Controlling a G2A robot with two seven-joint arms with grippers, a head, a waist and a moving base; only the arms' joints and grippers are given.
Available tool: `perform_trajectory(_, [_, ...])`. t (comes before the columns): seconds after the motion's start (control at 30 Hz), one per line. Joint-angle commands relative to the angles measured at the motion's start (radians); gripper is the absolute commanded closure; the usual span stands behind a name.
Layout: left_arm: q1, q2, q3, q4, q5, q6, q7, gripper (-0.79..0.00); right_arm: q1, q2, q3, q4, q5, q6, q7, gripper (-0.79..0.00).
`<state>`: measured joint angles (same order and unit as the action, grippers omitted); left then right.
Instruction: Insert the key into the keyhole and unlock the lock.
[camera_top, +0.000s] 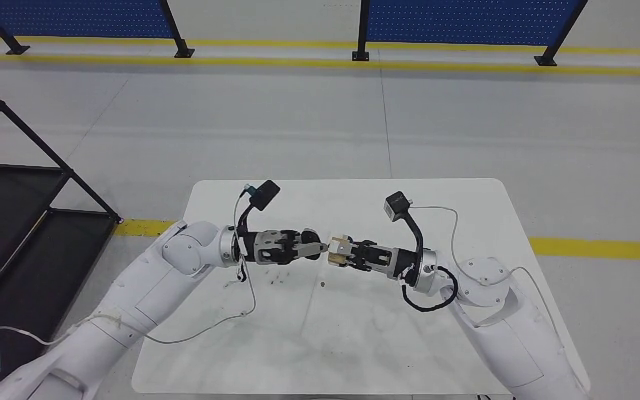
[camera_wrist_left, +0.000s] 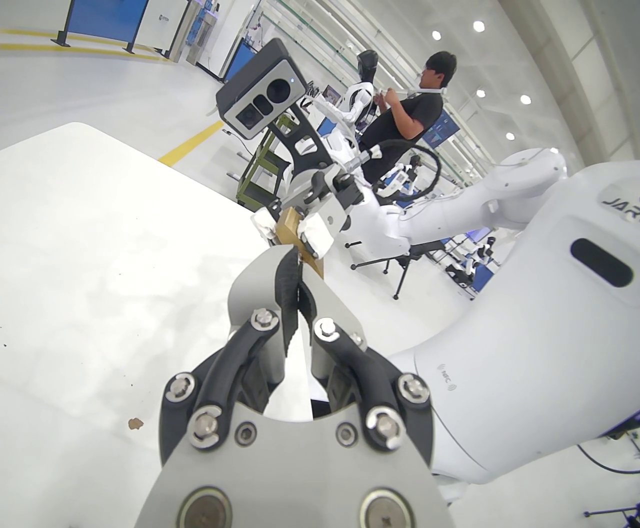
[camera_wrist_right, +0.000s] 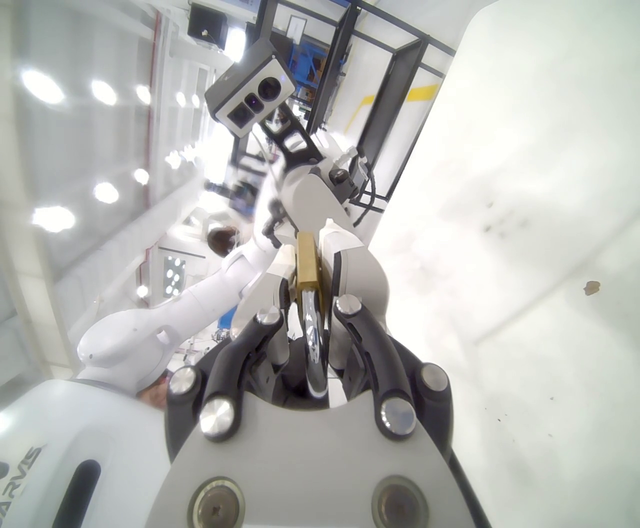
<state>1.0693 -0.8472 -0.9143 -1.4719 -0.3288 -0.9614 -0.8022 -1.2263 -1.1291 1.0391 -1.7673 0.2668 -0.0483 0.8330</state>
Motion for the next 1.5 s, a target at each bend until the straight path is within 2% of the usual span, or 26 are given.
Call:
perform_trajectory(0.0, [-0.001,-0.002,0.000,0.002,0.001,0.003,0.000,0.000,0.000,0.000,0.000,0.000,0.000,0.000,0.000,0.000])
perform_trajectory(0.37, [-0.004,-0.010,-0.003,0.005,0.013,0.008,-0.006,0.000,0.000,0.000,0.000,0.000,0.000,0.000,0.000,0.000])
perform_trajectory(0.67, [-0.002,-0.015,-0.014,0.008,0.057,-0.024,0.003,0.000,0.000,0.000,0.000,0.000,0.000,0.000,0.000,0.000])
perform_trajectory(1.47, [0.049,-0.026,-0.086,-0.059,0.319,-0.051,0.171,0.000,0.000,0.000,0.000,0.000,0.000,0.000,0.000,0.000])
